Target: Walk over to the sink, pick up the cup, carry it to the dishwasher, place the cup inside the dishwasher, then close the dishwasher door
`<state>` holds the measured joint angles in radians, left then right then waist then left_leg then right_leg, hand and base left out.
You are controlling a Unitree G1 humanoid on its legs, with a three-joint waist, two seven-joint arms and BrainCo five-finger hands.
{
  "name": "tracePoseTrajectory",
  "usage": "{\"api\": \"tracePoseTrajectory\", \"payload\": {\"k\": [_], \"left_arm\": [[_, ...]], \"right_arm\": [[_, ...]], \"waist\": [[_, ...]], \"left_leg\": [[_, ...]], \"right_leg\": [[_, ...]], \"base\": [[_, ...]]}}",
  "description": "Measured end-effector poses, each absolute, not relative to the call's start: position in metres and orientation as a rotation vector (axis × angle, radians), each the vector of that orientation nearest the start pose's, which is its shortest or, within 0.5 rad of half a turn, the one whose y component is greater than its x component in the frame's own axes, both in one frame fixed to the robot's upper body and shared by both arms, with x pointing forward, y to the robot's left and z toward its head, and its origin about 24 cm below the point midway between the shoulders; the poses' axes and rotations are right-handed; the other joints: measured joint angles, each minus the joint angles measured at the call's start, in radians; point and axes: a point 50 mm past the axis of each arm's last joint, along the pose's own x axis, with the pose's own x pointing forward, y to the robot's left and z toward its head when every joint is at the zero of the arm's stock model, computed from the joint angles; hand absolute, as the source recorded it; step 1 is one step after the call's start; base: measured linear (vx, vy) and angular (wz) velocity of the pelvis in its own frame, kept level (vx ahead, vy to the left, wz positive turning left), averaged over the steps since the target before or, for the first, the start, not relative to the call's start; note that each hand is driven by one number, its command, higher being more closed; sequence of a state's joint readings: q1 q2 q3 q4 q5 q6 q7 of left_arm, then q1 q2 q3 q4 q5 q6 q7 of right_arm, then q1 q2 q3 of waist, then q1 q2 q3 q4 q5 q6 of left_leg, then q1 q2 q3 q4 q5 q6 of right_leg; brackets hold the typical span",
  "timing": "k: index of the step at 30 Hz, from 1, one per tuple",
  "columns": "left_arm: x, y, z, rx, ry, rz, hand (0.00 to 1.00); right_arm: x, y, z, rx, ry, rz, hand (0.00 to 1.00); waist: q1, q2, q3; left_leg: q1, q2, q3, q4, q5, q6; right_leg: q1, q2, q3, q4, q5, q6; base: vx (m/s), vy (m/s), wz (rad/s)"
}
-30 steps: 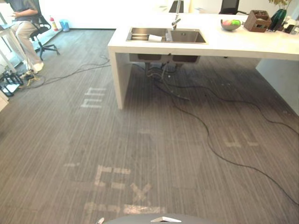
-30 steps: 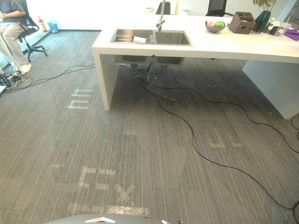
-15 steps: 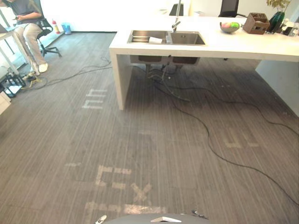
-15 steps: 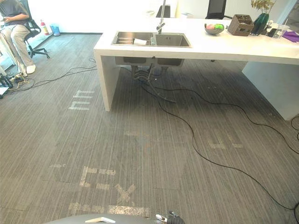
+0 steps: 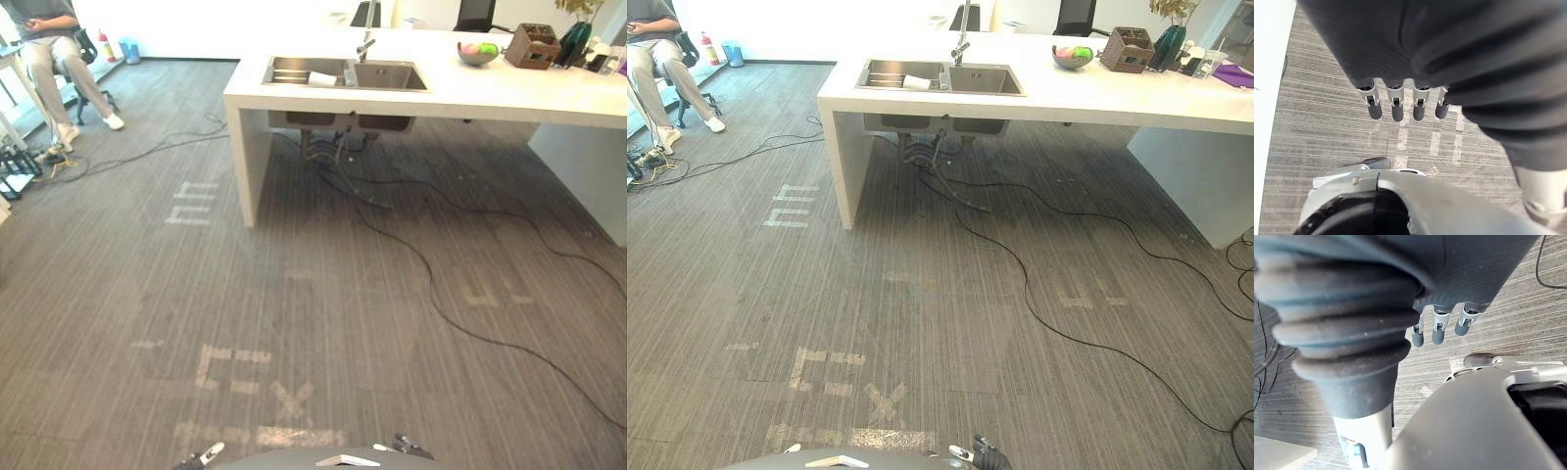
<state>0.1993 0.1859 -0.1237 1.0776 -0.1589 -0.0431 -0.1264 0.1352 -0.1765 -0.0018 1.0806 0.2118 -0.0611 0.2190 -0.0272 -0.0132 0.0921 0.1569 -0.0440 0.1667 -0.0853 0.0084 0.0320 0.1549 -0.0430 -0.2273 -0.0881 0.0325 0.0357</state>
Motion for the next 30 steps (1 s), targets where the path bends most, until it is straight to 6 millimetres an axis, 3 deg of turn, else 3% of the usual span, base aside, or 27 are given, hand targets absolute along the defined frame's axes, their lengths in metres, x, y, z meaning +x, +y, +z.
{"api": "tracePoseTrajectory", "payload": {"k": [10,30], "left_arm": [[0.049,0.2071,-0.1658,0.077,1.171,0.119,0.0],[0.0476,0.2107,-0.167,0.04,1.217,0.211,0.0]], "right_arm": [[0.073,-0.2114,-0.1611,0.181,1.107,-0.045,0.0],[0.0756,-0.2083,-0.1597,0.209,1.072,-0.011,0.0]], "waist": [[-0.007,0.005,0.004],[-0.004,0.003,0.008]], "left_leg": [[-0.002,0.0,0.001,0.0,0.0,0.0],[-0.001,0.004,0.022,0.0,-0.007,-0.005]], "right_leg": [[-0.001,-0.001,0.002,0.0,-0.003,0.005],[-0.01,0.003,0.024,0.0,-0.002,0.004]], "base": [[0.0,0.0,0.0],[0.0,-0.001,-0.03]]}}
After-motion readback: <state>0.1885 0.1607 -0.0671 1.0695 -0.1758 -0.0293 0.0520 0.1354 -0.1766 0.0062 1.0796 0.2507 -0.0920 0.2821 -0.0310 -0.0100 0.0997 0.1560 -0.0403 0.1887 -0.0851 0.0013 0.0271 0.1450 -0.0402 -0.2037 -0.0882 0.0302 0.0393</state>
